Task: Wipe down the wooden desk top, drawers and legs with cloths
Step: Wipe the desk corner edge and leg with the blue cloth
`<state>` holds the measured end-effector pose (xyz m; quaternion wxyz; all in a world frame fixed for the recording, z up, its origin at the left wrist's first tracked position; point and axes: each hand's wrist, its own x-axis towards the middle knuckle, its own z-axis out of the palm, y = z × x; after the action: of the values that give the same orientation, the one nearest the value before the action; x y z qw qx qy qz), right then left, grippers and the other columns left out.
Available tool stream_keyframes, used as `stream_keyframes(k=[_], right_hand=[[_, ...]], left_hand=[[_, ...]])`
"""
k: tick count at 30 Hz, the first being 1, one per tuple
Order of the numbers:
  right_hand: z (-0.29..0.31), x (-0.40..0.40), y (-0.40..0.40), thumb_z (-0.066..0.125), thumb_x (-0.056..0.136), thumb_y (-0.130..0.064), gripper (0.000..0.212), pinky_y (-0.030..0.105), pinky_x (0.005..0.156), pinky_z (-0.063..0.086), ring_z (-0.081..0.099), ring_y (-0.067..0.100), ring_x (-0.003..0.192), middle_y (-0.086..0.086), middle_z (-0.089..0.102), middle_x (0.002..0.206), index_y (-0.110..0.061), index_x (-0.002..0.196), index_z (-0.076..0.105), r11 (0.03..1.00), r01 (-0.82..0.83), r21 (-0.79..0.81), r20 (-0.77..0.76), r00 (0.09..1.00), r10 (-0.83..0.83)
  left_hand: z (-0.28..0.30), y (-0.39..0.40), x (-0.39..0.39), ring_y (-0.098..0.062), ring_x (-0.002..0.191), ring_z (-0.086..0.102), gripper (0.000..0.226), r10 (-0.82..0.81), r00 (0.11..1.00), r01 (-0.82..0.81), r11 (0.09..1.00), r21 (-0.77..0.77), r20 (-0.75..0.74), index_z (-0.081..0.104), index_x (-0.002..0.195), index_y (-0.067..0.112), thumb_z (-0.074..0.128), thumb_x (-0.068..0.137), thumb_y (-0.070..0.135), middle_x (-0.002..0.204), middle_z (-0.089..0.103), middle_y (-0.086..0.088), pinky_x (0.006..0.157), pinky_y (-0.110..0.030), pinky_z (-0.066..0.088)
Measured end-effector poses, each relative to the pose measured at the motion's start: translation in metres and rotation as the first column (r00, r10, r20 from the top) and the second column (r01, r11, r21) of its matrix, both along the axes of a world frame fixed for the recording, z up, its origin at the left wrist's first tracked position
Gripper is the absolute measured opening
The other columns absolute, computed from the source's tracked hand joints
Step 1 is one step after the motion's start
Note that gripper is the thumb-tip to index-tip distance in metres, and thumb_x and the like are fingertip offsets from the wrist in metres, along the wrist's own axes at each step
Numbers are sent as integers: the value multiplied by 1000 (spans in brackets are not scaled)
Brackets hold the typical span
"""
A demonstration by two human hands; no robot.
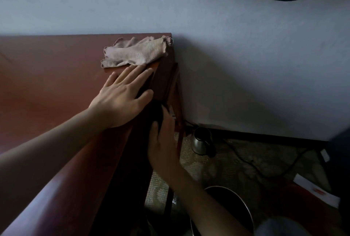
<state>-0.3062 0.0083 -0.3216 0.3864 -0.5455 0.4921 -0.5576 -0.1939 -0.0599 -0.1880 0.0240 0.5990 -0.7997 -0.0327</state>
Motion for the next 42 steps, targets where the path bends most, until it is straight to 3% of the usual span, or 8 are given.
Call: stream_keyframes(k=[5,10,15,20,24,28,31,42], right_hand=[[-6,-11,-1,50,107,-32,41,5,102,31,40,-15,131,-21,48,143,-31,148,45,982,182,44,132,974,-186],[-15,7,-38,41,110,-23,43,-2,102,23,32,-22,128,-1,42,151,-12,152,41,978,206,32,73,975,-208],[-5,-13,-179,34,101,-31,56,35,113,36,48,31,134,22,51,144,1,146,44,963,231,137,142,958,-250],[1,-35,-249,36,110,-18,43,28,107,36,49,33,136,22,49,148,0,150,40,974,144,175,178,968,-175],[-19,-15,-172,34,102,-42,62,43,115,39,48,24,137,14,50,149,-4,150,41,974,211,79,104,970,-218],[-28,11,-15,42,109,-23,44,9,110,28,36,-11,138,-19,41,150,-15,153,40,990,142,8,166,976,-142],[-33,21,49,43,109,-24,44,13,107,36,43,1,138,-12,47,147,-21,152,40,996,92,-17,203,975,-86],[-1,-33,-241,40,110,-15,47,27,111,27,39,32,145,23,41,155,3,152,35,952,199,233,180,953,-243]], left_hand=[[2,1,-1,6,152,-16,83,7,1000,-7,1000,3,-7,4,163,45,7,85,74,170,-7,21,127,-34,-9],[2,2,-3,7,151,-18,80,18,1000,-17,1000,11,-11,2,163,46,9,87,71,169,-10,24,128,-36,-8],[2,-1,-3,15,143,-23,79,18,1000,-18,1000,-2,-20,2,163,47,13,88,69,167,-11,28,126,-31,-11],[3,-2,0,16,142,-25,77,10,1000,-10,1000,6,-23,0,162,48,13,89,70,165,-14,30,123,-27,-13],[2,-1,0,10,148,-21,79,12,1000,-12,1000,8,-22,1,163,47,11,88,71,168,-11,24,127,-34,-9],[2,-2,-1,5,152,-19,82,4,1000,-3,1000,27,-9,-2,163,45,8,86,73,170,-12,21,128,-37,-7],[1,-2,0,6,152,-19,84,11,1000,-11,999,37,-13,-3,162,45,9,85,73,169,-13,22,128,-37,-8],[0,-2,2,4,153,-15,76,5,1000,-5,1000,3,-23,2,163,44,19,93,66,170,-9,21,127,-35,-8]])
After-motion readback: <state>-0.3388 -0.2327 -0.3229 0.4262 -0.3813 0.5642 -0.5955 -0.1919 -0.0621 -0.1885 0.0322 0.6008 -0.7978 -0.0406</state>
